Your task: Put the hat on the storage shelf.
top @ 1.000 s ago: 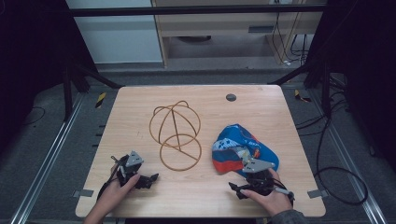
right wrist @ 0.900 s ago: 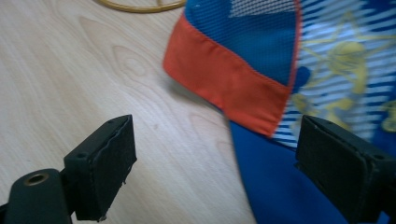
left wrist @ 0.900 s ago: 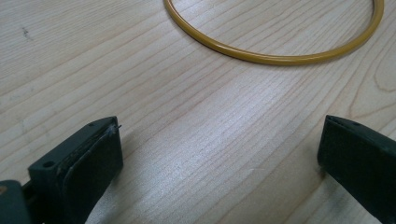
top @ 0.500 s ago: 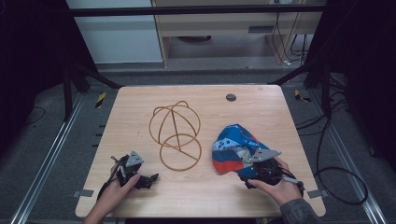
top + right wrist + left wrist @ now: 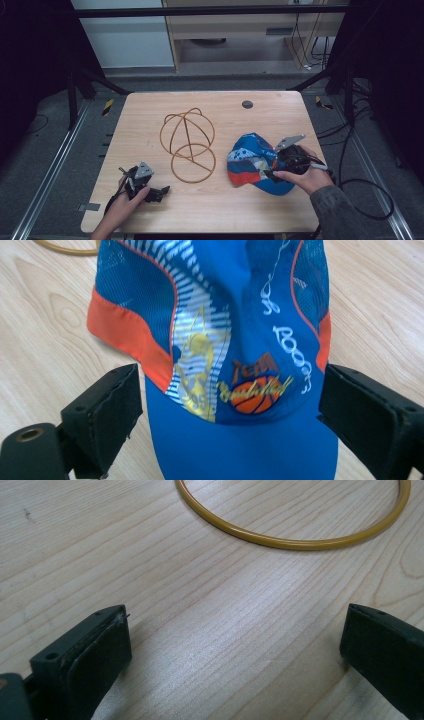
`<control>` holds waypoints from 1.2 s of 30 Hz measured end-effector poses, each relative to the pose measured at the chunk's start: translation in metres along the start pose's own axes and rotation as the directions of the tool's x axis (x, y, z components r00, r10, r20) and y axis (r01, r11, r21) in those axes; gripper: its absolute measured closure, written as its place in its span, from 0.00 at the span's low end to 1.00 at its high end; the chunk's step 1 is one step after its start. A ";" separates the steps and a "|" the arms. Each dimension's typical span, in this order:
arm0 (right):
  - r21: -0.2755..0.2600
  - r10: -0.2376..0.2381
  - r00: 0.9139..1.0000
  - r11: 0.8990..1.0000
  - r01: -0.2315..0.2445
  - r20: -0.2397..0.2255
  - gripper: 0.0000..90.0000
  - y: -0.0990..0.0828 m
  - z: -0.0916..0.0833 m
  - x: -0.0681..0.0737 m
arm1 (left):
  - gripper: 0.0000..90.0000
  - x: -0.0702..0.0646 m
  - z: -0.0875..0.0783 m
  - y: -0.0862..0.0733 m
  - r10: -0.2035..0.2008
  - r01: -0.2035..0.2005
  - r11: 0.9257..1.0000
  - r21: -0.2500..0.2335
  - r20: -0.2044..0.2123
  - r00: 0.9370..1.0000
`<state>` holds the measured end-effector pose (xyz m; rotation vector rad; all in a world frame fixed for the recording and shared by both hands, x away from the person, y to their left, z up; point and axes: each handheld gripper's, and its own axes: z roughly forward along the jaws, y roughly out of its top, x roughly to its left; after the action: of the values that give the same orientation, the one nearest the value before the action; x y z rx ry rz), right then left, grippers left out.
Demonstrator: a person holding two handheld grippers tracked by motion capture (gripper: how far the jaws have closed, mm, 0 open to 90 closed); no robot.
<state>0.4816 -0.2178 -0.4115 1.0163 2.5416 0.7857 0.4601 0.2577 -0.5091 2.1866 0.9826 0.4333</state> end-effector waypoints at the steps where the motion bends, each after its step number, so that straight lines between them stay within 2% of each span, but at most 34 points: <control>1: 0.010 -0.006 1.000 1.000 0.006 -0.001 0.13 0.004 0.000 -0.002 | 0.00 0.000 0.000 0.000 0.001 -0.001 1.000 0.000 0.001 1.000; 3: 0.046 -0.019 1.000 0.999 0.019 -0.009 0.15 0.013 0.004 -0.007 | 0.00 0.000 0.000 0.000 0.001 -0.001 1.000 0.000 0.001 1.000; 5: 0.052 -0.016 1.000 0.998 0.017 -0.027 0.18 0.019 0.007 -0.010 | 0.00 0.000 0.000 0.000 0.001 -0.001 1.000 0.000 0.001 1.000; 10: 0.100 -0.046 0.997 0.994 0.051 -0.055 0.25 0.033 0.019 -0.007 | 0.00 0.000 0.000 0.000 0.002 -0.002 1.000 0.000 0.002 1.000; 15: 0.137 -0.028 0.998 0.990 0.035 -0.054 0.37 0.036 0.030 -0.014 | 0.00 0.000 0.000 0.000 0.002 -0.002 1.000 0.000 0.002 1.000; 18: 0.149 -0.006 0.997 0.989 0.017 -0.076 0.45 0.034 0.034 -0.017 | 0.00 0.000 0.000 0.000 0.003 -0.003 1.000 0.000 0.003 1.000; 25: 0.155 -0.009 0.991 0.988 0.029 -0.130 0.85 0.031 0.039 -0.021 | 0.00 0.000 0.000 0.000 0.005 -0.005 1.000 0.001 0.006 1.000; 28: 0.159 -0.008 0.989 0.987 0.031 -0.144 0.94 0.032 0.040 -0.022 | 0.00 0.000 0.000 0.000 0.004 -0.004 1.000 0.000 0.005 1.000; 32: 0.169 -0.008 0.989 0.985 0.033 -0.148 0.97 0.034 0.037 -0.021 | 0.00 0.000 0.000 0.000 0.004 -0.004 1.000 0.000 0.004 1.000; 36: 0.154 -0.007 0.989 0.988 0.031 -0.151 0.99 0.038 0.030 -0.022 | 0.00 0.000 0.000 0.000 0.004 -0.004 1.000 0.000 0.005 1.000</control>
<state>0.5314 -0.1995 -0.4123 1.0127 2.7747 0.6904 0.4607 0.2577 -0.5091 2.1892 0.9759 0.4296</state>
